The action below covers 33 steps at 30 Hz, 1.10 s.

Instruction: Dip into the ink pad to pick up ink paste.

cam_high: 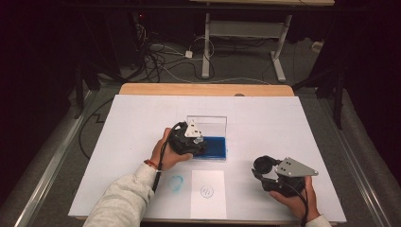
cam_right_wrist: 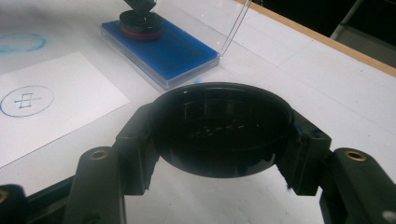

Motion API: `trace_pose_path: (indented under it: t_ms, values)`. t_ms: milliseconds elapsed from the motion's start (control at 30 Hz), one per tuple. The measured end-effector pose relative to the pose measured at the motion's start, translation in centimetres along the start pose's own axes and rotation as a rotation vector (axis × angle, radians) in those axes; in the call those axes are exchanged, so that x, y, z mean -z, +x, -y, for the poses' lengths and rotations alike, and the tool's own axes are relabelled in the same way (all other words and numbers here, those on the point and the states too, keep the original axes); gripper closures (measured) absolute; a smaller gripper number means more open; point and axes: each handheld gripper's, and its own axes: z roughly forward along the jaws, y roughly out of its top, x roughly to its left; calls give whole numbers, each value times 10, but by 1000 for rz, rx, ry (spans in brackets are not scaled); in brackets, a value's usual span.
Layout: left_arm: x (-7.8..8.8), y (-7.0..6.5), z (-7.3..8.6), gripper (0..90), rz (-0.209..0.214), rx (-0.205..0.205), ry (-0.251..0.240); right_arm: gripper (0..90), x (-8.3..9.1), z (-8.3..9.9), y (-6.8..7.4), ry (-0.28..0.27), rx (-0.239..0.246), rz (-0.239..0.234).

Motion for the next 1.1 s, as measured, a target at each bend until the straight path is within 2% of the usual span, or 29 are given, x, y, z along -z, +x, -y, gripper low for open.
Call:
trace_pose_path:
  t_ms: [33, 167, 333, 800, 1100]
  values:
    - [2, 1, 0, 549, 2, 12, -12, 387, 0, 0, 0, -1, 1, -1]
    - [9, 3, 0, 549, -2, 18, -31, 387, 3, -1, -1, -33, -12, -9]
    - [20, 8, 0, 550, -6, 39, -62, 387, 4, -1, -1, -35, -7, -11]
    - [40, 10, -3, 549, -14, 37, -96, 387, 7, -3, -1, -56, -7, 1]
    - [52, 7, -6, 550, -14, 16, -107, 387, 7, -3, 0, -56, -6, -3]
